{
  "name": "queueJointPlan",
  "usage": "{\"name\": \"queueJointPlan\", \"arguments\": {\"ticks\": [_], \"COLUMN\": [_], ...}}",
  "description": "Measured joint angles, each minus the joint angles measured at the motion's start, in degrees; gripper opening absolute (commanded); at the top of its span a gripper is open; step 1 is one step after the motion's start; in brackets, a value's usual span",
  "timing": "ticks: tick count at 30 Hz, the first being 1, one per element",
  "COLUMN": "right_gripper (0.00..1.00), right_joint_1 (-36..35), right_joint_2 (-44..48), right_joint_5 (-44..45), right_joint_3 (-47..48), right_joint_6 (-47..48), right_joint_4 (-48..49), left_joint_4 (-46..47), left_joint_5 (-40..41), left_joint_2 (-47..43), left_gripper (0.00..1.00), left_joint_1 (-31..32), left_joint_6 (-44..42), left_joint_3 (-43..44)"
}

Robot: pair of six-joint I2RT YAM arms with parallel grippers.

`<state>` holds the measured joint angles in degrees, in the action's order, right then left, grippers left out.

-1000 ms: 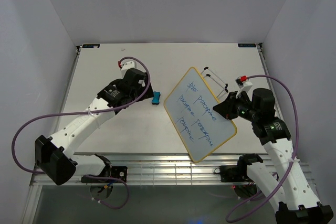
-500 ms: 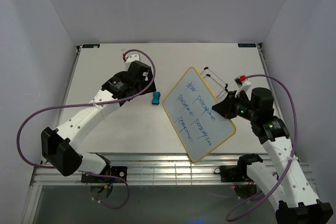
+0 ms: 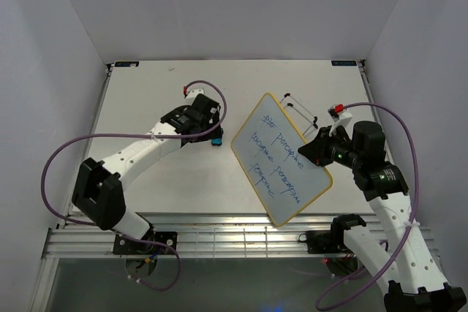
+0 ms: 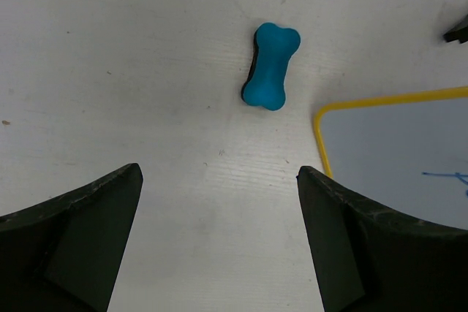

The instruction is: Erase the whiteboard

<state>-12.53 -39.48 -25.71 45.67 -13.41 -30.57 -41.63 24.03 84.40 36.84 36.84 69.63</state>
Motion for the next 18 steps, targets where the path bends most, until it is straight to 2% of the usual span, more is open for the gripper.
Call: {"name": "queueJointPlan", "arguments": {"ticks": [12, 15, 17, 18], "right_gripper": [0.08, 0.08, 0.08, 0.08], "right_joint_1": [0.0, 0.0, 0.0, 0.0], "right_joint_2": [-0.3, 0.9, 1.7, 2.0], "right_joint_5": [1.7, 1.2, 0.9, 0.9], "right_joint_3": [3.3, 3.3, 3.3, 3.3], "right_joint_6": [3.6, 4.4, 4.9, 5.1], "right_joint_4": [-3.3, -3.7, -4.1, -4.2], "left_joint_4": [5.6, 8.4, 10.1, 10.8], "left_joint_5": [-2.1, -3.8, -4.7, -5.1], "left_joint_2": [11.1, 14.3, 16.6, 17.6], "left_gripper": [0.98, 0.9, 0.88, 0.82], "left_joint_1": [-1.4, -2.8, -3.4, -3.6], "left_joint_6": [-1.6, -3.0, -4.1, -4.8], "left_joint_3": [-0.1, 0.0, 0.4, 0.7]}}
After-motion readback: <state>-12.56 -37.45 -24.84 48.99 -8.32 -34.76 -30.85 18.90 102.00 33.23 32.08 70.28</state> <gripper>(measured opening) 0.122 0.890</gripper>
